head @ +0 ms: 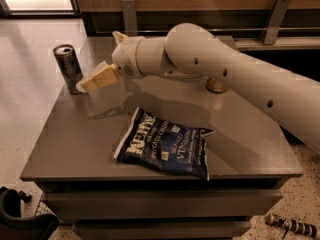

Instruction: Knock redbull can over

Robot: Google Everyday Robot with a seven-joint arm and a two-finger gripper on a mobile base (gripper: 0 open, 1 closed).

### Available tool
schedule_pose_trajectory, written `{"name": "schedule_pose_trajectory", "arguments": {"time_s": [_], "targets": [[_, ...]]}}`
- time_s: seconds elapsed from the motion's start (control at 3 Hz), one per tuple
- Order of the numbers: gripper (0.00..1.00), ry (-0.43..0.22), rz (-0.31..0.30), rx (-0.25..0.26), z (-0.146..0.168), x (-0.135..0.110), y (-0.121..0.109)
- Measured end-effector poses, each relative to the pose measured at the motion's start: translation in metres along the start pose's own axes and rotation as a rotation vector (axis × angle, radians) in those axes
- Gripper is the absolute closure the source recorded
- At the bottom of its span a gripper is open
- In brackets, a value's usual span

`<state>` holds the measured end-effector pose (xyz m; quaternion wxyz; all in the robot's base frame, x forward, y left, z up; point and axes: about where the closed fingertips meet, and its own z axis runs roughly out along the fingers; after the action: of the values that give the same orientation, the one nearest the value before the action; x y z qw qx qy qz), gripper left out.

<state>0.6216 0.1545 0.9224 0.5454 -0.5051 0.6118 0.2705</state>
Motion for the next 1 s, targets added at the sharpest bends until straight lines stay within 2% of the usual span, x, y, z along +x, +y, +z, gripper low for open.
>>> {"name": "schedule_pose_trajectory", "arguments": {"time_s": [0.33,0.67,1.0], "targets": [[0.0,-0.05,0.094,-0.066,0.035,0.009,0.008],[0.0,-0.071,0.138,-0.073,0.053,0.013,0.006],[0.0,-0.116,0.164,-0.055,0.072,0.015,0.005]]}}
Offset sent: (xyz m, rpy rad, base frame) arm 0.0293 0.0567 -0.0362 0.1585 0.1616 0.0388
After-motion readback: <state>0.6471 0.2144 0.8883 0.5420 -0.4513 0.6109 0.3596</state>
